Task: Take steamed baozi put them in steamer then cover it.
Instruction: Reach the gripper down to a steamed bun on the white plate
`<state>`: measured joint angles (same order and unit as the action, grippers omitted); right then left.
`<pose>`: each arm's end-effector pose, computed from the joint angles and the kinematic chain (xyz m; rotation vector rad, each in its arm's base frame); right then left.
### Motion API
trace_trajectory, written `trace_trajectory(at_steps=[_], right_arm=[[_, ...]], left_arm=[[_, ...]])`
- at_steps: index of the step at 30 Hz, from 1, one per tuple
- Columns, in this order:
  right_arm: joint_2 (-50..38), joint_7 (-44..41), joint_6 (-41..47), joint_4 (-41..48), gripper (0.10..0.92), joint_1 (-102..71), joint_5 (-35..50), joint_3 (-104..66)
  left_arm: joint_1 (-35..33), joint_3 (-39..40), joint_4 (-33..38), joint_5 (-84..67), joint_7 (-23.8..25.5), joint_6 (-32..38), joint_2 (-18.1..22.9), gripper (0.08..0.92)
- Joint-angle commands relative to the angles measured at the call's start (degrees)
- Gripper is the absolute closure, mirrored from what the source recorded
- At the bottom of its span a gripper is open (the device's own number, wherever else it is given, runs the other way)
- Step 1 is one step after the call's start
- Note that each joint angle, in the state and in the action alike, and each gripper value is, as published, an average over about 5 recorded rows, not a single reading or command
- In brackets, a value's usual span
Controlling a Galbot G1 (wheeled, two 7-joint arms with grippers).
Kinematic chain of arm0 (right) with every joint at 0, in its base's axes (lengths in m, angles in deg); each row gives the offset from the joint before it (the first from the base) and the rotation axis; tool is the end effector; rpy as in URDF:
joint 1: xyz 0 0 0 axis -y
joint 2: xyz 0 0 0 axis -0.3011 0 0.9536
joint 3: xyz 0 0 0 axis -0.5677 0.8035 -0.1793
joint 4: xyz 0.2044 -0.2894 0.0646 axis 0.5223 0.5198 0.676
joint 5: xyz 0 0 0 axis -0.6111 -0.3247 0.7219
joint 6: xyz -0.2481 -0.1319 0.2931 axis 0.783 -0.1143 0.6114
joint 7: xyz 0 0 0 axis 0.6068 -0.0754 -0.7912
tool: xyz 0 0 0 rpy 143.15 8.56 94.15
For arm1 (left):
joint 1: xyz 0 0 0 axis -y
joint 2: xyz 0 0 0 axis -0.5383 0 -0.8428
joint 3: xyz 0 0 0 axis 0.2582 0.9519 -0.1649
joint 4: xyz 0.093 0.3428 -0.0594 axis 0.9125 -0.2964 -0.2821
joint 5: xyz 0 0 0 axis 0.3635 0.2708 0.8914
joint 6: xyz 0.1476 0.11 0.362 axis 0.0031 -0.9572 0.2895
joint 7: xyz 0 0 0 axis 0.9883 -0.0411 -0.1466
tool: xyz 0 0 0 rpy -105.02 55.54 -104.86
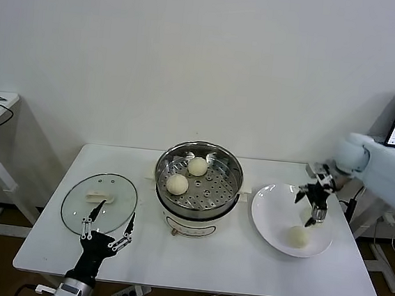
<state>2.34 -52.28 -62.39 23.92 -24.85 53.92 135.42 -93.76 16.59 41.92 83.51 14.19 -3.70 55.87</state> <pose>0.5933 -0.2019 -0.1789 1.3493 -1.2393 1.2285 0.1920 0.0326 -0.3315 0.2644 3.0420 0.4542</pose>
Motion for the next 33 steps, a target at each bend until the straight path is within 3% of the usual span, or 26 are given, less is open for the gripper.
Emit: trace_trajectory(at_steps=[1, 20, 28, 33], right_arm=[[-1.3, 2.5, -0.3, 2.0, 0.203, -10.0, -4.3, -6.2], [2.6, 3.5, -0.2, 5.8, 0.208, -13.4, -5.6, -9.1], [2.5, 3.4, -0.1, 5.2, 0.352, -13.1, -5.9, -9.2], [1.5, 2.3, -1.1, 2.4, 0.371, -9.0, -6.5, -8.8]], left_arm=[[-0.2, 0.1, -0.2, 0.6, 0.1, 0.2, 0.1, 0.177], [-0.2, -0.6, -0.7, 0.2, 0.0, 0.6, 0.2, 0.177], [-0.4, -0.8, -0.6, 0.2, -0.1, 0.6, 0.4, 0.177], [-0.4, -0.8, -0.3, 0.2, -0.2, 0.6, 0.4, 0.177]])
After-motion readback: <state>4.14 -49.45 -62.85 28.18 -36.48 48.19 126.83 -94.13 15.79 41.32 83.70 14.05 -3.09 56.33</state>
